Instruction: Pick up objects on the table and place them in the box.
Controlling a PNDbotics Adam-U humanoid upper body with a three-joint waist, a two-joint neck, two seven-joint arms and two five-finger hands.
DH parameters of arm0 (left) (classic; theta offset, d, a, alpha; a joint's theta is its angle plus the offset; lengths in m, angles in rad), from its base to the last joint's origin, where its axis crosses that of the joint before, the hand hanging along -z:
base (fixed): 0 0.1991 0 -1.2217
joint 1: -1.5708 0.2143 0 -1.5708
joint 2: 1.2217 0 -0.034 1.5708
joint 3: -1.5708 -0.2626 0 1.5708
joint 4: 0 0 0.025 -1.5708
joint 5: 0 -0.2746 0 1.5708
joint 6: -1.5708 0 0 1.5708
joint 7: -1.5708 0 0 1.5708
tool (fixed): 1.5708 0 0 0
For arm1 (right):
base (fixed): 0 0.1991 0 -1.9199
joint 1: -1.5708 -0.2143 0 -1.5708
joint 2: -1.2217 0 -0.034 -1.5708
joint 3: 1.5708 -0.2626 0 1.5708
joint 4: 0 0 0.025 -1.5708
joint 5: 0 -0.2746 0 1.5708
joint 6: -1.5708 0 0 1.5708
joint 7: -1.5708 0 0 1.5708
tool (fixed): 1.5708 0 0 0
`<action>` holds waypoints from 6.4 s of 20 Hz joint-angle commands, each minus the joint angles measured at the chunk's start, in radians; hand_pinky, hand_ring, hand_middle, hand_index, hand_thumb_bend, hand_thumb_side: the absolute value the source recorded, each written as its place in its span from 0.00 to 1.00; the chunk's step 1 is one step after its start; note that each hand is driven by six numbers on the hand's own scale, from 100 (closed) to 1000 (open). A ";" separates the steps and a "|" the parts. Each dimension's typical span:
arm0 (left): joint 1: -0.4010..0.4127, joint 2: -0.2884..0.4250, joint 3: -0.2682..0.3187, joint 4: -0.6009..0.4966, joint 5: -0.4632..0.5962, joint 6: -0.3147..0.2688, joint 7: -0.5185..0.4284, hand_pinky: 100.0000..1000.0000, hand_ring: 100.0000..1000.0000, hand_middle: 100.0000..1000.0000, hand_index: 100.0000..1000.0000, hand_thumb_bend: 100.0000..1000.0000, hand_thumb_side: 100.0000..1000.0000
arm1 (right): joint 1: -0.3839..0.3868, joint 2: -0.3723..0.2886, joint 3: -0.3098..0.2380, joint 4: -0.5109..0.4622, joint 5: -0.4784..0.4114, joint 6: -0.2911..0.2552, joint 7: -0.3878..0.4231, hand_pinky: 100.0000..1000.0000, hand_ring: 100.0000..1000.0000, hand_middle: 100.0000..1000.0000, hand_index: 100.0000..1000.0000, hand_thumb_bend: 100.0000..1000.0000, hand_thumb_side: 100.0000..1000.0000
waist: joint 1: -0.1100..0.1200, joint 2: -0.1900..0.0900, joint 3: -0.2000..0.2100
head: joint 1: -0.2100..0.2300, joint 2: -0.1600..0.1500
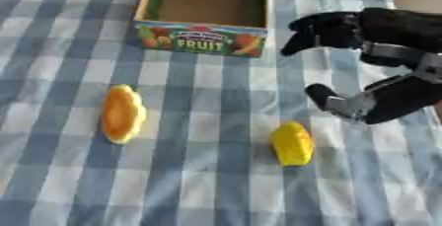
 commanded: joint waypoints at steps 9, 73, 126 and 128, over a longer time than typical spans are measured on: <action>-0.001 0.026 -0.008 -0.016 0.013 0.002 -0.019 0.76 0.87 0.80 0.83 0.15 0.25 | 0.056 0.044 0.003 -0.013 -0.007 -0.007 0.117 0.87 1.00 0.76 0.89 0.08 0.28 | 0.000 -0.032 -0.007 | -0.002 0.014; -0.009 0.020 -0.040 -0.016 0.055 0.011 -0.076 0.75 0.86 0.79 0.83 0.10 0.29 | 0.137 0.174 -0.010 0.073 0.075 0.280 -0.143 0.78 0.82 0.36 0.44 0.00 0.00 | 0.006 -0.021 -0.001 | 0.002 -0.001; -0.099 0.002 -0.087 -0.016 0.108 -0.006 -0.139 0.76 0.86 0.78 0.83 0.09 0.29 | -0.738 0.592 -0.199 1.061 0.616 -0.063 -0.189 0.91 1.00 0.82 0.93 0.07 0.26 | -0.035 0.031 0.106 | -0.121 -0.071; -0.095 0.003 -0.086 -0.016 0.108 -0.004 -0.138 0.76 0.86 0.78 0.83 0.09 0.29 | -0.735 0.580 -0.205 1.021 0.560 -0.049 -0.186 0.90 1.00 0.80 0.92 0.03 0.21 | -0.033 0.025 0.102 | -0.116 -0.066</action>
